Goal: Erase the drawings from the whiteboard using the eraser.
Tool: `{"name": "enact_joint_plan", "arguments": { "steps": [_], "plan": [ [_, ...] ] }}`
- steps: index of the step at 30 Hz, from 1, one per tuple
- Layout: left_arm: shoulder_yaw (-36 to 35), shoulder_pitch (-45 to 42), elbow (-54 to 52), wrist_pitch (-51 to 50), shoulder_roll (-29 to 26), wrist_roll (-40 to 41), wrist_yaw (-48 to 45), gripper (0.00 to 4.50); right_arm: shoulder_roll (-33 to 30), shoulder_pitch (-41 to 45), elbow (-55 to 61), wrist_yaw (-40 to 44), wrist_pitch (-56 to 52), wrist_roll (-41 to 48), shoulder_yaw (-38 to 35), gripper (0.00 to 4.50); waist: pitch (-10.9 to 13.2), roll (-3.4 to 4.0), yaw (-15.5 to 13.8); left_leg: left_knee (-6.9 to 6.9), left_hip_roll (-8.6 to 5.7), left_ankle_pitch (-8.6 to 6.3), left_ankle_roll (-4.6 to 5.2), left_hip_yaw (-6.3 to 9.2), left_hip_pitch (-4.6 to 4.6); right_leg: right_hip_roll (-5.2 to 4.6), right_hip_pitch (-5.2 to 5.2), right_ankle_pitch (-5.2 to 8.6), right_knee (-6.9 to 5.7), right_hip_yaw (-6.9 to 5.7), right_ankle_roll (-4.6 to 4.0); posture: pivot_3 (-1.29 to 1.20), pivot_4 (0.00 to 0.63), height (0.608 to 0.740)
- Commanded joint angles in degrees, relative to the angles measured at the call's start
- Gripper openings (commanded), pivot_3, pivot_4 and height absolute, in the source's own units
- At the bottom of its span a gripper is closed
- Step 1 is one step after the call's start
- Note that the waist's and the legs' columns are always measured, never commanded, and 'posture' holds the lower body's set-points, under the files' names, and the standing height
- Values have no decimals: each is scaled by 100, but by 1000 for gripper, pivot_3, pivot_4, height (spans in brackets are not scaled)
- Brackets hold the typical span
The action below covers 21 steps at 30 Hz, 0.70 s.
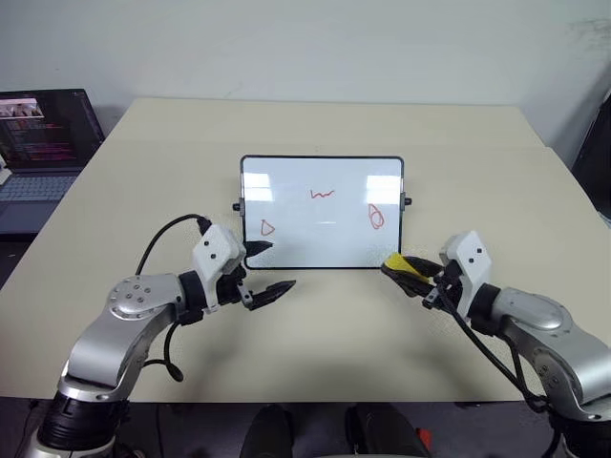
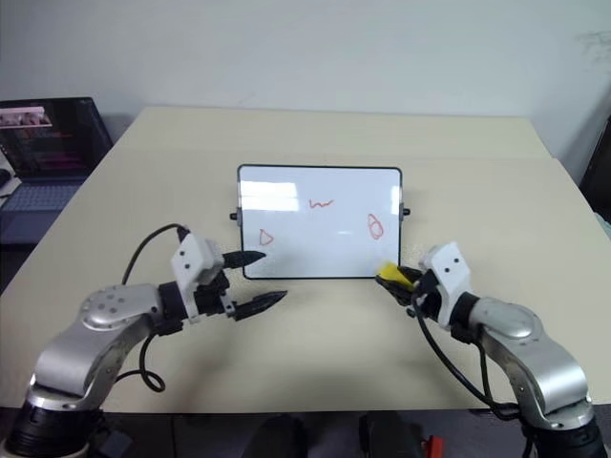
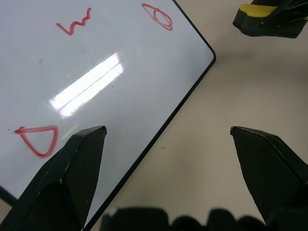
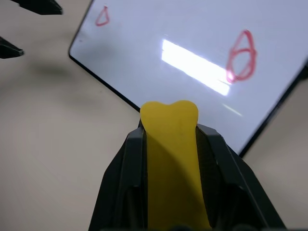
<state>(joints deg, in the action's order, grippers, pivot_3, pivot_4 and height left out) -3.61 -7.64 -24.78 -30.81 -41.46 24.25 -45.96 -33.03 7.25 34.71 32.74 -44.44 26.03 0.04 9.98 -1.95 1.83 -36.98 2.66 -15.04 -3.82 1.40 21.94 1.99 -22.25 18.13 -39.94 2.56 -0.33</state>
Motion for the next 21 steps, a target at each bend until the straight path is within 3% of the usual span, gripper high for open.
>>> {"name": "enact_joint_plan", "arguments": {
  "steps": [1,10,21],
  "plan": [
    [-372,126,-248,-75,-152,3,163,4500,-84,173,56,160,215,-53,180,1024,0,-1,3,0,0,0,0,0,0,0,0,0,0,1,0,0,150,740],
    [-924,424,-209,-202,-380,-91,414,4500,156,914,-604,271,1127,-905,1163,1015,1,-1,9,0,2,0,0,1,-3,-1,-1,0,0,-1,0,0,150,740],
    [-1065,729,167,-331,-497,-517,788,4500,1353,2948,-2769,11,3177,-3112,2875,1014,3,-3,6,-1,3,0,0,2,-1,-4,-5,-14,-1,-4,-24,0,150,740]
  ]
}}
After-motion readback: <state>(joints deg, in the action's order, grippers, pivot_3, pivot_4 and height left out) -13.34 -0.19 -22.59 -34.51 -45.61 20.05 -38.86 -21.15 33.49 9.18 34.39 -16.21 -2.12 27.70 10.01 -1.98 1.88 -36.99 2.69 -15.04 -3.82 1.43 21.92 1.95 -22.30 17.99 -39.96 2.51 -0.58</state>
